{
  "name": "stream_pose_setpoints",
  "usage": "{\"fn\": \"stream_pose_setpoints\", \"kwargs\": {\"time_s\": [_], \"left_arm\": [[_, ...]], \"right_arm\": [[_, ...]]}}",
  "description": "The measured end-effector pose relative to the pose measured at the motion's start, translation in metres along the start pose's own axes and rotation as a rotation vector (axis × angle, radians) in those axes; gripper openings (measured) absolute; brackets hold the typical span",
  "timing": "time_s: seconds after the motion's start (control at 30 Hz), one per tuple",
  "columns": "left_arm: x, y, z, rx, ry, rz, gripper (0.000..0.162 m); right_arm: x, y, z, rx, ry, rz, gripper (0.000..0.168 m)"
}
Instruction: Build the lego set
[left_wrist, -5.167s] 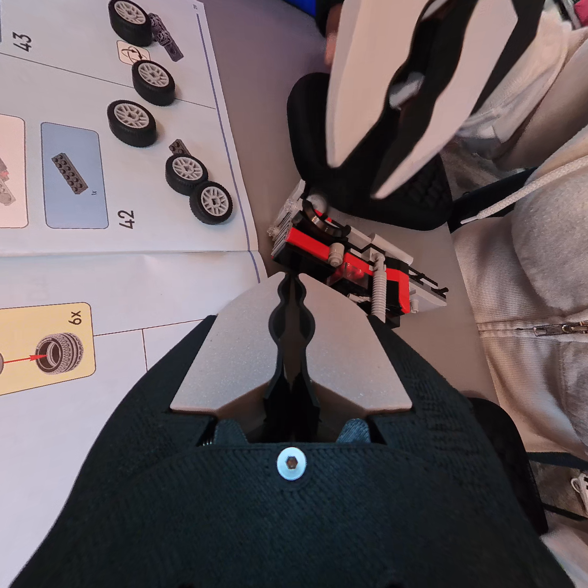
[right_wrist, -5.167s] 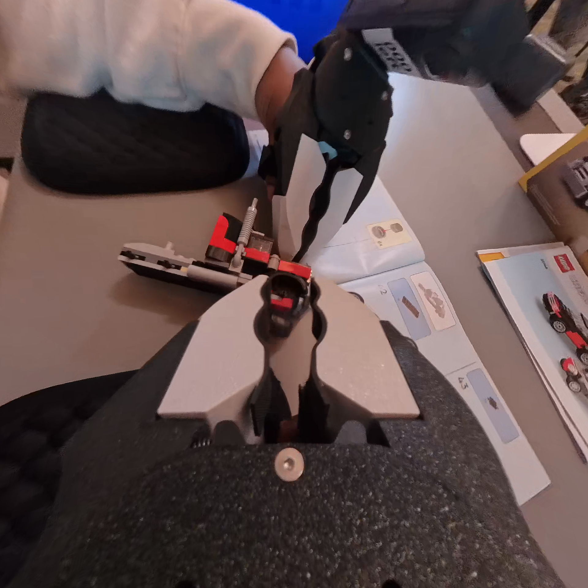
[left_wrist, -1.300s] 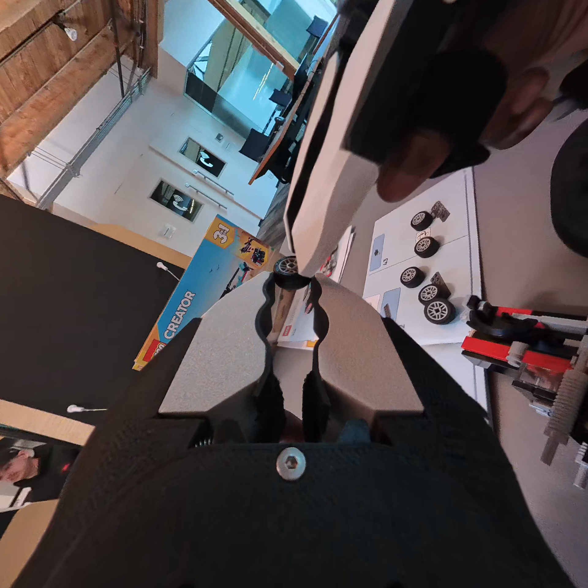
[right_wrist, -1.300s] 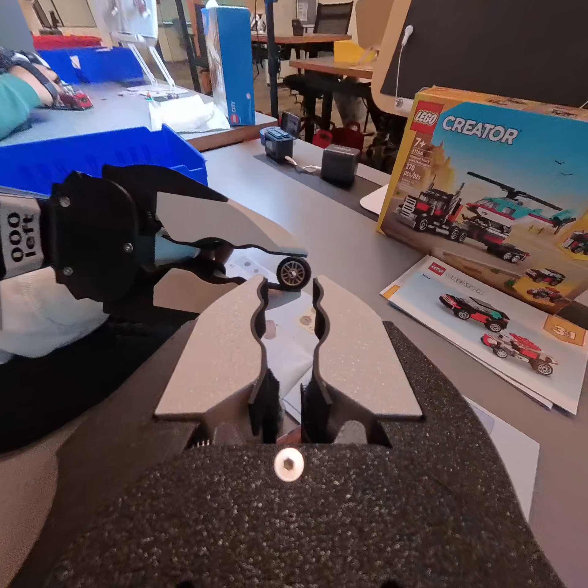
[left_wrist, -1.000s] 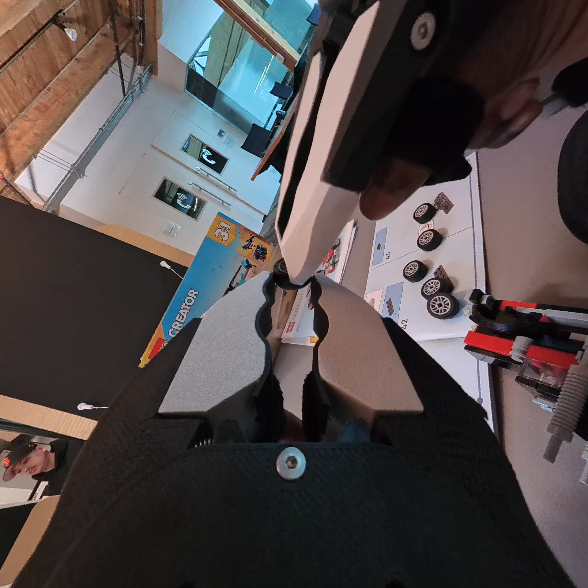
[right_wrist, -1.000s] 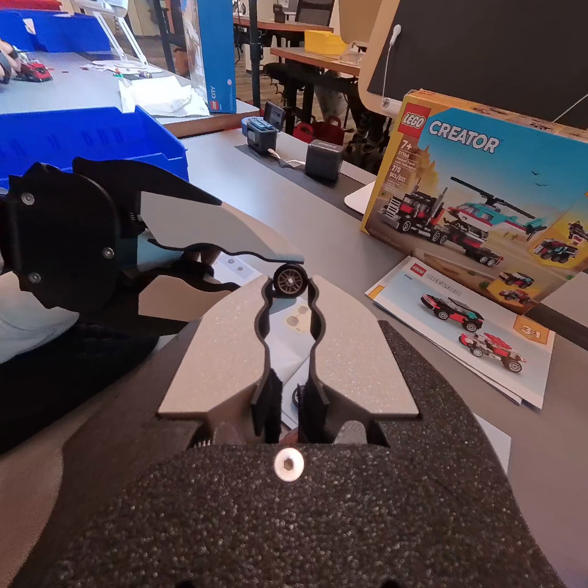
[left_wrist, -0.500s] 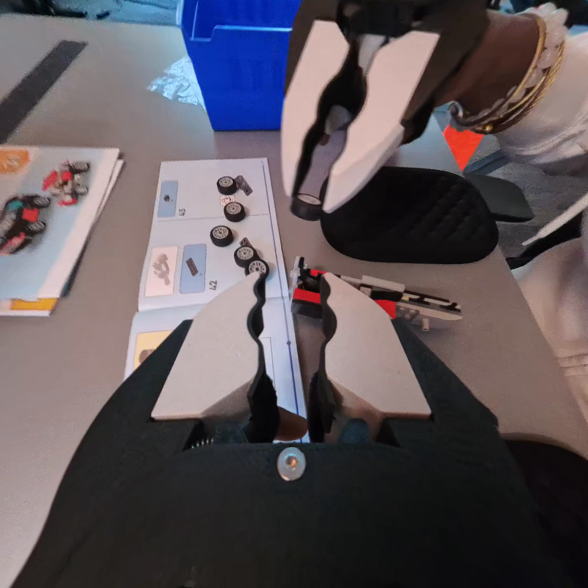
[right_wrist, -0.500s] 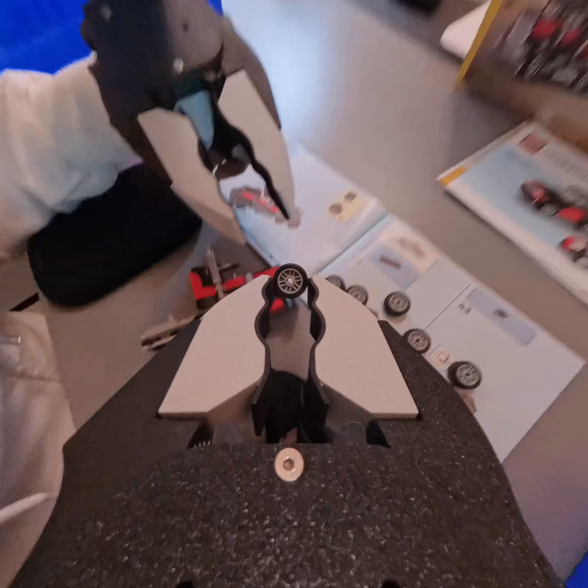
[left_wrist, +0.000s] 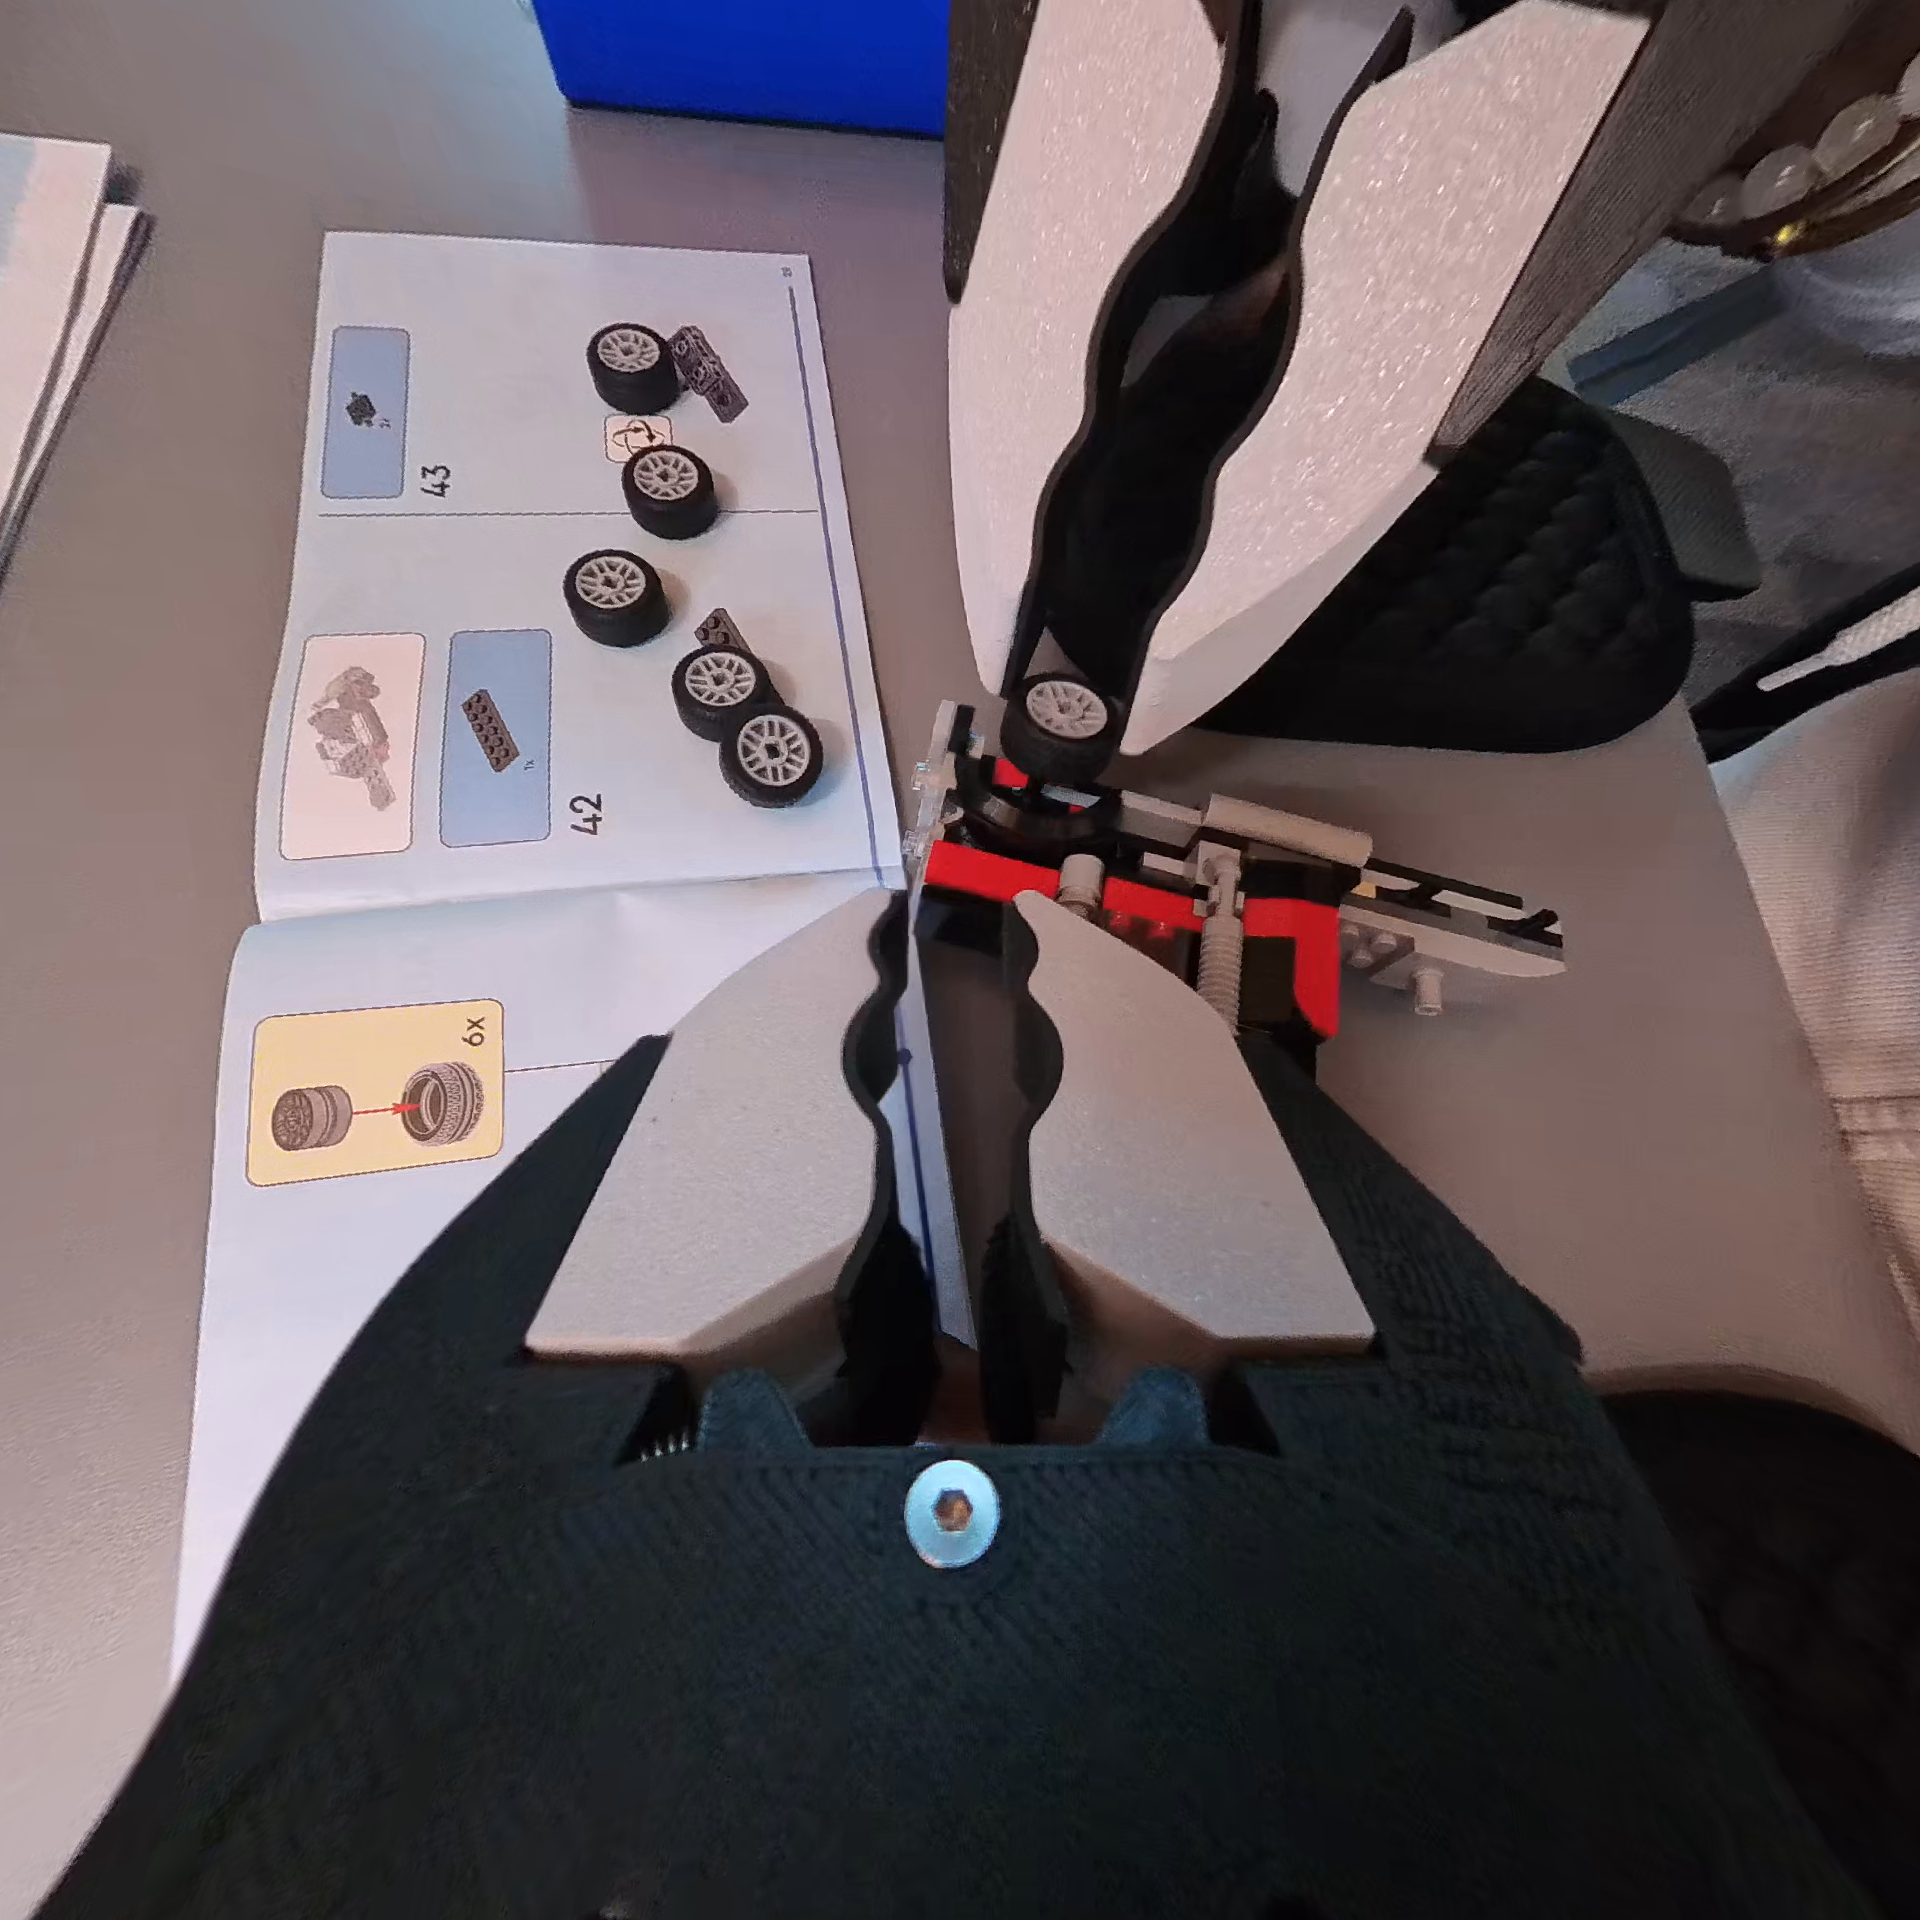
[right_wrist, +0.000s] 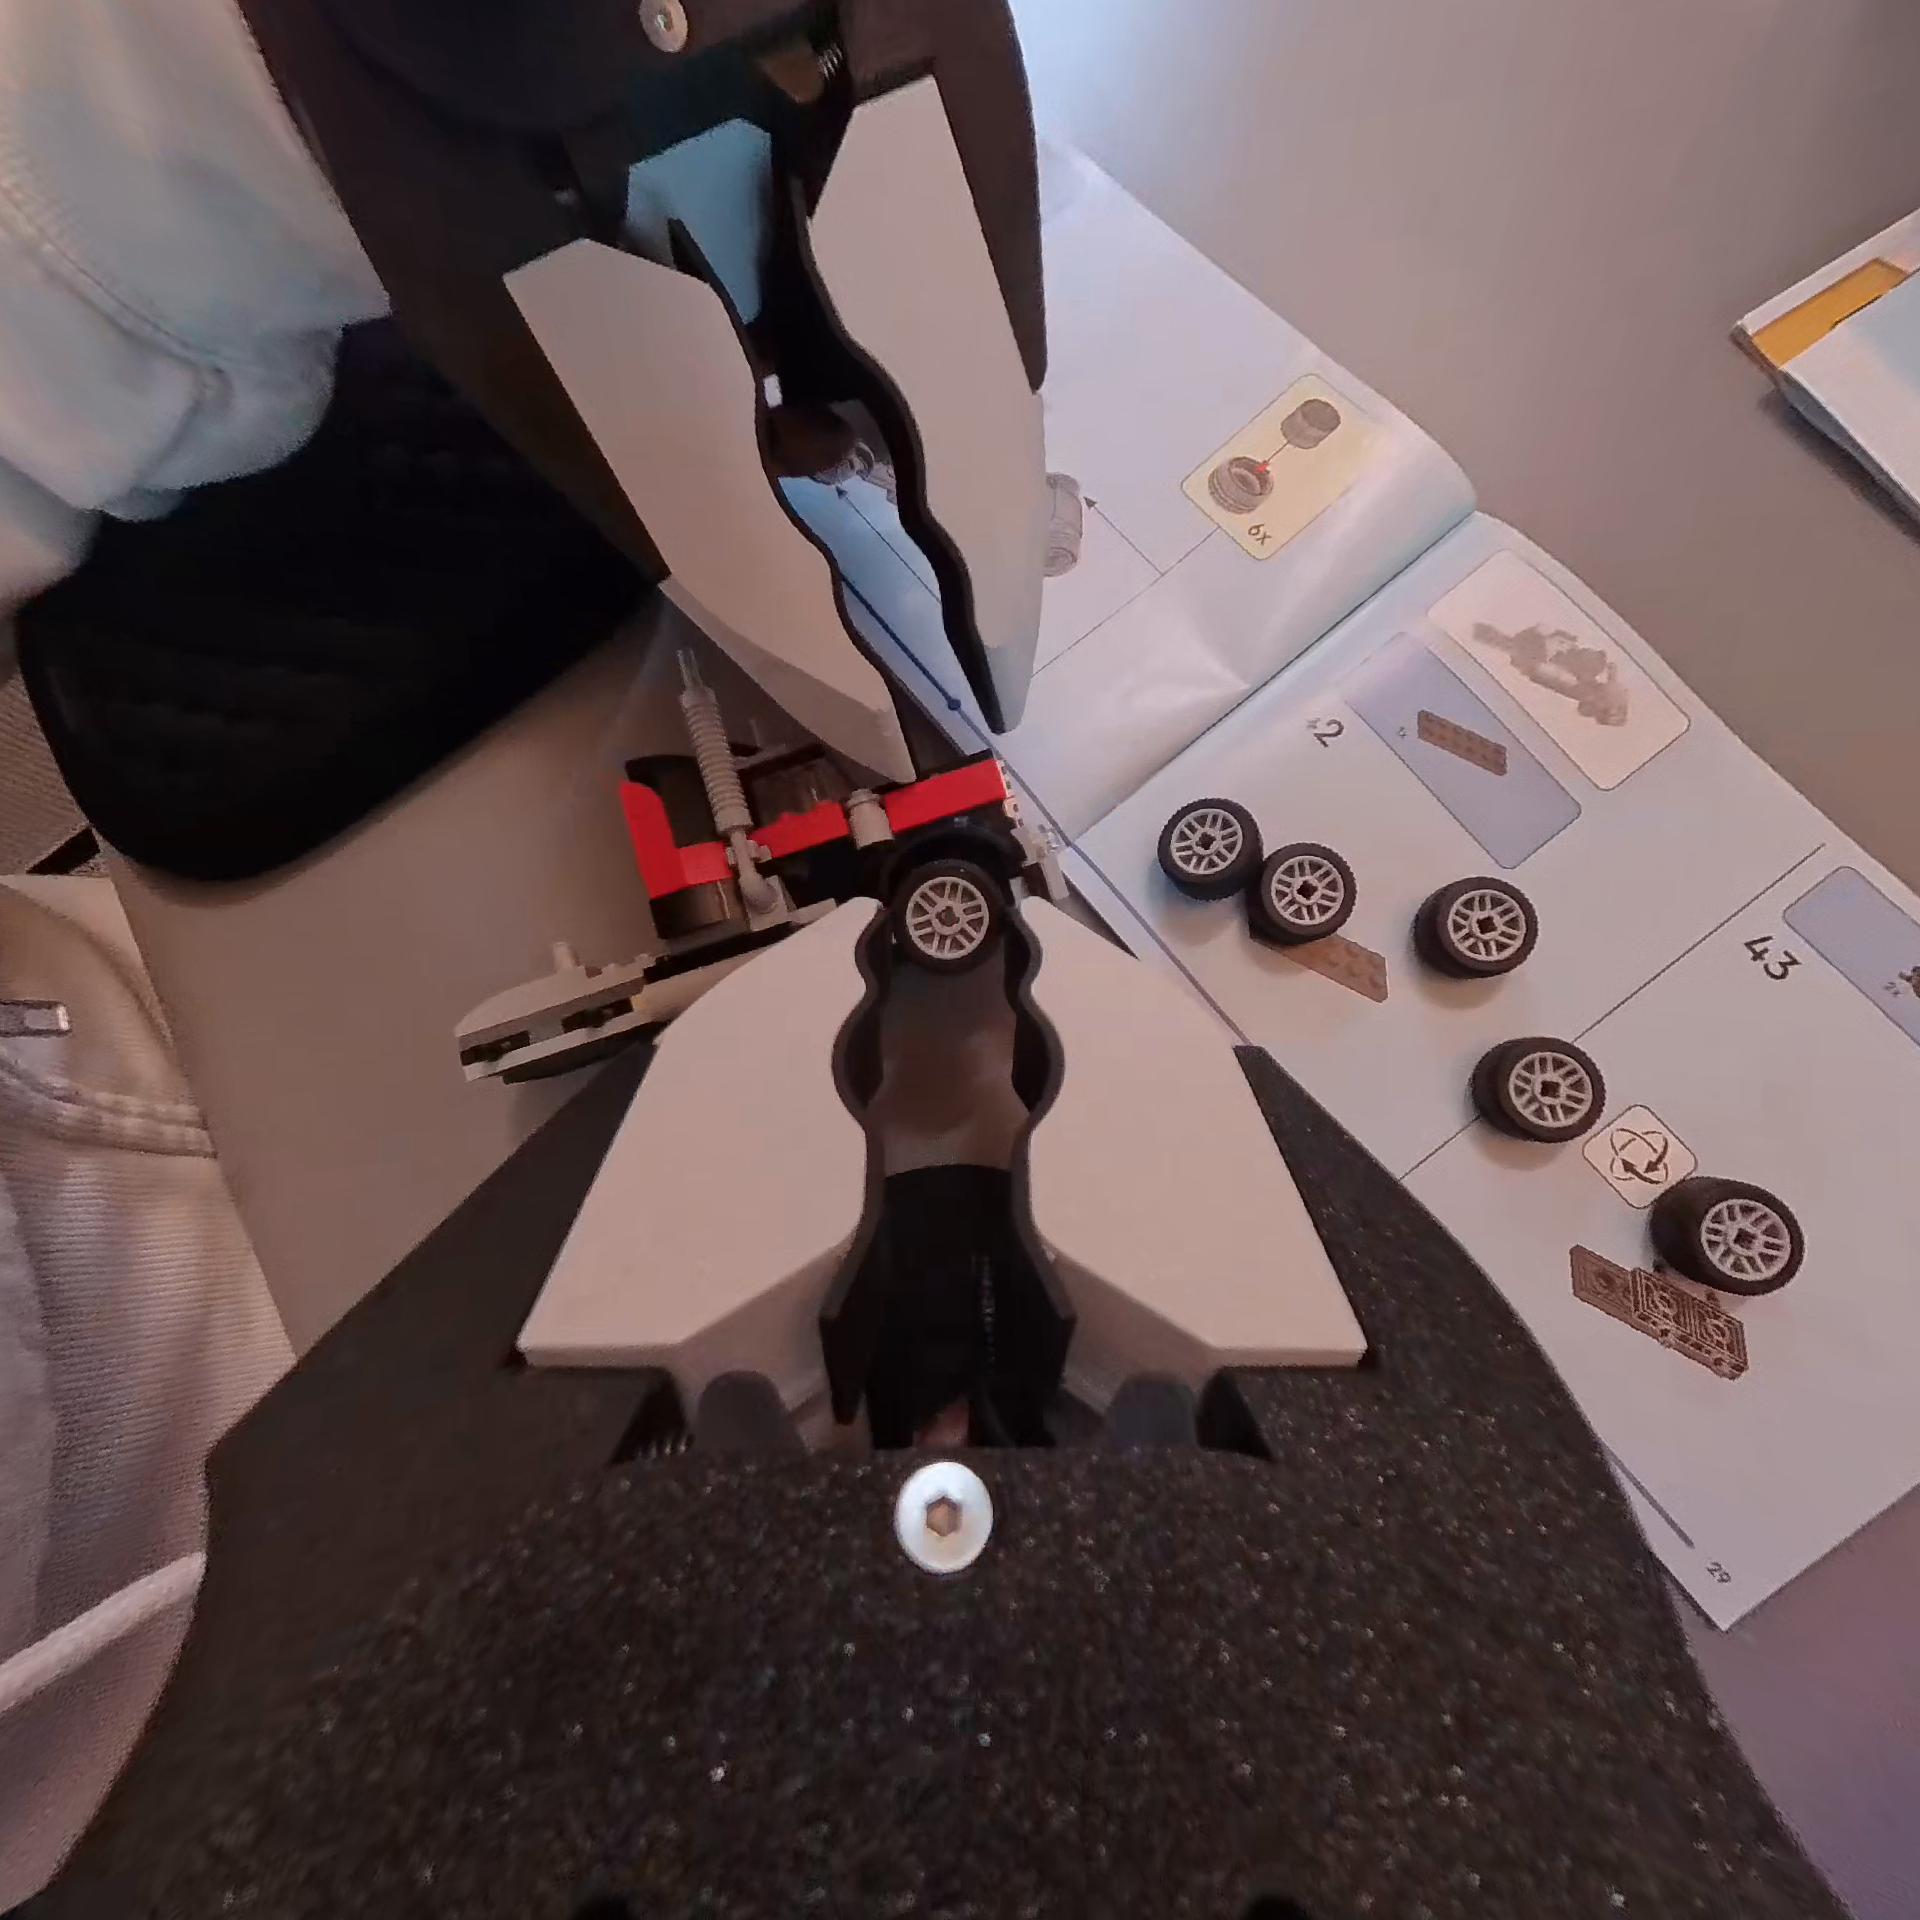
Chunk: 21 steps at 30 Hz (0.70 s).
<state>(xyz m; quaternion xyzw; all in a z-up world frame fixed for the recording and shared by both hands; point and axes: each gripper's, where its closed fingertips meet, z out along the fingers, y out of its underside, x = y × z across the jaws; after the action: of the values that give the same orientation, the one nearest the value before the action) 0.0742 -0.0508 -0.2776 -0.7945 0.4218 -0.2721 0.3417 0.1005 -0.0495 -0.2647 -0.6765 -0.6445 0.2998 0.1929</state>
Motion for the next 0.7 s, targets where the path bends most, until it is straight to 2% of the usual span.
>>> {"fn": "stream_pose_setpoints", "kwargs": {"time_s": [0.47,0.6,0.7], "left_arm": [[0.0047,0.0002,-0.0001,0.026,0.05,-0.022,0.015],[0.0001,-0.0007,-0.0062,0.051,0.055,-0.086,0.015],[-0.0004,0.0073,-0.0019,0.01,0.069,-0.108,0.012]], "right_arm": [[0.0,-0.0006,0.006,-0.098,0.029,-0.057,0.021],[-0.0003,-0.0004,0.0059,-0.141,0.048,-0.092,0.021],[-0.0005,-0.0014,0.0066,-0.153,0.044,-0.105,0.021]]}}
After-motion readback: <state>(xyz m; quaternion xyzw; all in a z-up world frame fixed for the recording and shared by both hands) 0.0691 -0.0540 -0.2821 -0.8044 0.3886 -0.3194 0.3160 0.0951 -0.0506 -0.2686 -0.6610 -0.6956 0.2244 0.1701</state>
